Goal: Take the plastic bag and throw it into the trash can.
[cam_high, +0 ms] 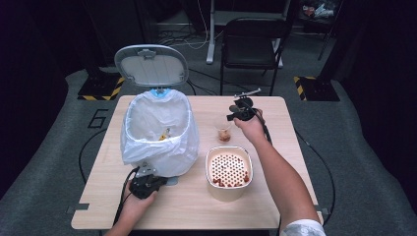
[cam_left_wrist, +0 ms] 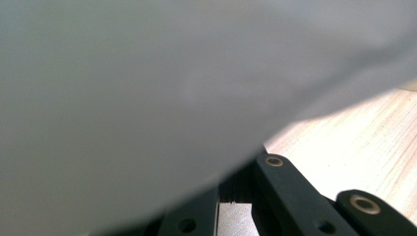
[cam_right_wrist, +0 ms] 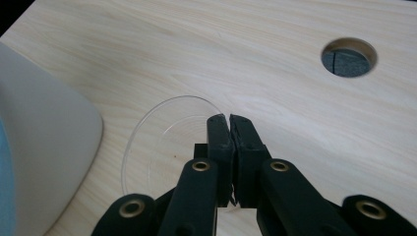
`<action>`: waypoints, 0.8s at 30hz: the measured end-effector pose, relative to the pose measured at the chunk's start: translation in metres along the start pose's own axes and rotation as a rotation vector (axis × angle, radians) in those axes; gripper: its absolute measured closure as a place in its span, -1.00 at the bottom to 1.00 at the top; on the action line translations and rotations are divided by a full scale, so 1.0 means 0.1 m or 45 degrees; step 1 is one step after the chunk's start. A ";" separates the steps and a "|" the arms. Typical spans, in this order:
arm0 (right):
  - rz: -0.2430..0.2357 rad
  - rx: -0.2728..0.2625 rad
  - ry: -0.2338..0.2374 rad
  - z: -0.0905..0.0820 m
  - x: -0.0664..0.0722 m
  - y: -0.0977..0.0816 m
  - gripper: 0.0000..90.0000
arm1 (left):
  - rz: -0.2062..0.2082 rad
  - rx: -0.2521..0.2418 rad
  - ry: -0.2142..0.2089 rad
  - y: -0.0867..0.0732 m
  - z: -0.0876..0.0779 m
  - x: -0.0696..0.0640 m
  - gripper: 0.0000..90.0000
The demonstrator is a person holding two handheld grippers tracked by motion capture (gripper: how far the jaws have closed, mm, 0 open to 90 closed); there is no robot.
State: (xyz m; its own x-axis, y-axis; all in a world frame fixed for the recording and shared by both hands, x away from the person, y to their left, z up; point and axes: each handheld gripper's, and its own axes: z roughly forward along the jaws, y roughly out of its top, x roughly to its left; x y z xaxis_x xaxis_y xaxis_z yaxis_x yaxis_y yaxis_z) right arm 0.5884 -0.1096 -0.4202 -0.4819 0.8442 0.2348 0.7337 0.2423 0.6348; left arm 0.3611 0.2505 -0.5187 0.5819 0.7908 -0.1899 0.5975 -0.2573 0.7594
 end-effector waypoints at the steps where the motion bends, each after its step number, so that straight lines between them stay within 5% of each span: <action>1: 0.009 -0.003 -0.002 -0.03 -0.03 -0.03 0.96 | 0.004 0.010 0.005 0.00 -0.01 0.00 1.00; 13: 0.062 -0.035 -0.020 -0.51 -0.26 -0.50 0.96 | 0.010 0.012 0.002 0.01 0.00 0.01 1.00; 21: 0.049 -0.026 -0.046 -0.76 -0.25 -0.82 0.96 | 0.016 0.010 0.009 0.01 0.00 0.00 1.00; 24: 0.092 -0.021 -0.048 -0.89 -0.26 -0.98 0.95 | 0.014 0.005 0.004 0.01 0.00 0.00 1.00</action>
State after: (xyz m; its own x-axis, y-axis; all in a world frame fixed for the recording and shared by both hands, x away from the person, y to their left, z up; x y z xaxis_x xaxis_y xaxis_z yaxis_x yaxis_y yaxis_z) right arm 0.4863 -0.1980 -0.4232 -0.4092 0.8766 0.2531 0.7577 0.1720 0.6295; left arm 0.3620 0.2504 -0.5184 0.5868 0.7895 -0.1795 0.5933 -0.2684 0.7590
